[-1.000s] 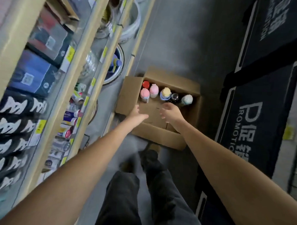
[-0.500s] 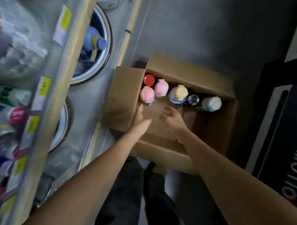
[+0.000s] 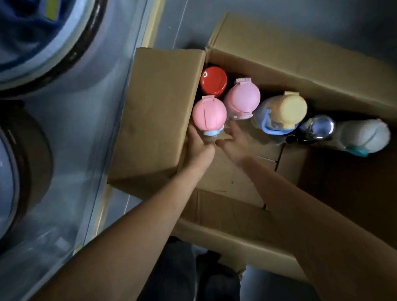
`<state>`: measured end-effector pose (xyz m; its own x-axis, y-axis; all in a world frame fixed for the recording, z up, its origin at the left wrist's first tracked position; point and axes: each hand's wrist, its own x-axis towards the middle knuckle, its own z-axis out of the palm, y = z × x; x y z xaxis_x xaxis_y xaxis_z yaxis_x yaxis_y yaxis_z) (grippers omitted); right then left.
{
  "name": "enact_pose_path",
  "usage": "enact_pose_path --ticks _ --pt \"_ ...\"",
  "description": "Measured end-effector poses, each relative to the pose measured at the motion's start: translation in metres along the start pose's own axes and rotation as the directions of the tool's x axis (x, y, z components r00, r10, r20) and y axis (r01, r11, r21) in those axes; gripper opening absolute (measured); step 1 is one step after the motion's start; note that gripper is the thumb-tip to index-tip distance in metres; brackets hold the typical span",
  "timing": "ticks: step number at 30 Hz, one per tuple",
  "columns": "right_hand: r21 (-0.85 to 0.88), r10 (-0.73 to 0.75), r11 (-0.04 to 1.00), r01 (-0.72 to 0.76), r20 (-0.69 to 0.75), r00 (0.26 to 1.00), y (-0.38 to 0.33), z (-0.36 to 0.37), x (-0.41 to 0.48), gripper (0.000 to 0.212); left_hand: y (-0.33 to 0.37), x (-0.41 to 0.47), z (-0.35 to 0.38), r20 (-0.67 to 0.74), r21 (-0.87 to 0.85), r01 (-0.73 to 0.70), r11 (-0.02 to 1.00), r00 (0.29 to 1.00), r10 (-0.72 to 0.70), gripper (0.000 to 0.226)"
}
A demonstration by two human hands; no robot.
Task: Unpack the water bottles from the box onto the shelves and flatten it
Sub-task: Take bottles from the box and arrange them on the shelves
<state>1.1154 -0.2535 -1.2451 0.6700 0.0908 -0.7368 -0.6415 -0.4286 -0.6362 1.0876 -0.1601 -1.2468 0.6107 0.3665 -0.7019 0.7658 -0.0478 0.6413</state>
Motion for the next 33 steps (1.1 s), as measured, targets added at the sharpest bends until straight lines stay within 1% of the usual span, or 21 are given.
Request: enact_pose_path --ticks 2,5,8,11,14,16,18,21,25,26,29,33 --pt "0.062 -0.09 0.994 0.09 -0.01 0.996 0.005 0.009 0.004 0.07 -0.005 0.003 0.005 -0.02 -0.054 -0.05 0.997 0.999 0.049 0.089" --pt "0.157 -0.156 0.974 0.165 -0.065 0.986 0.003 0.013 -0.004 0.074 -0.008 -0.005 0.008 -0.008 -0.127 -0.113 0.985 0.994 0.113 0.081" --pt "0.158 -0.212 0.962 0.224 -0.09 0.973 -0.001 0.007 -0.018 0.071 -0.01 -0.017 0.005 0.022 -0.12 -0.073 0.99 0.997 0.076 0.075" --pt "0.121 -0.194 0.973 0.198 -0.04 0.98 -0.005 -0.004 -0.034 0.071 -0.013 -0.034 0.001 0.083 -0.007 -0.041 0.999 0.996 0.042 0.076" --pt "0.073 -0.11 0.991 0.108 0.018 0.994 -0.004 -0.016 -0.053 0.066 -0.01 -0.052 -0.001 0.114 0.098 -0.041 0.994 0.993 0.03 0.07" --pt "0.036 -0.062 0.997 0.061 0.036 0.997 -0.005 -0.023 -0.07 0.057 -0.002 -0.065 -0.006 0.11 0.119 -0.061 0.991 0.993 0.048 0.065" --pt "0.011 -0.022 1.0 0.021 0.032 0.999 -0.01 -0.034 -0.091 0.052 0.014 -0.082 -0.012 0.14 0.068 -0.071 0.995 0.988 0.061 0.065" --pt "0.014 0.006 1.0 -0.007 0.05 0.999 -0.032 -0.055 -0.13 0.053 0.04 -0.115 -0.029 0.25 -0.032 -0.072 0.997 0.965 0.078 0.06" --pt "0.06 -0.048 0.997 0.041 0.119 0.992 -0.07 -0.086 -0.186 0.048 0.078 -0.167 -0.05 0.305 -0.101 -0.026 0.995 0.951 0.056 0.053" --pt "0.066 -0.055 0.997 0.047 0.123 0.991 -0.08 -0.093 -0.201 0.05 0.085 -0.183 -0.055 0.295 -0.129 -0.015 0.992 0.954 0.053 0.049" --pt "0.014 -0.029 1.0 0.027 0.177 0.984 -0.11 -0.112 -0.237 0.055 0.106 -0.224 -0.065 0.255 -0.17 0.016 0.985 0.967 0.028 0.034" --pt "-0.082 0.0 0.996 0.023 0.267 0.964 -0.155 -0.128 -0.315 0.06 0.133 -0.302 -0.093 0.161 -0.277 0.037 0.96 0.987 0.009 0.033"
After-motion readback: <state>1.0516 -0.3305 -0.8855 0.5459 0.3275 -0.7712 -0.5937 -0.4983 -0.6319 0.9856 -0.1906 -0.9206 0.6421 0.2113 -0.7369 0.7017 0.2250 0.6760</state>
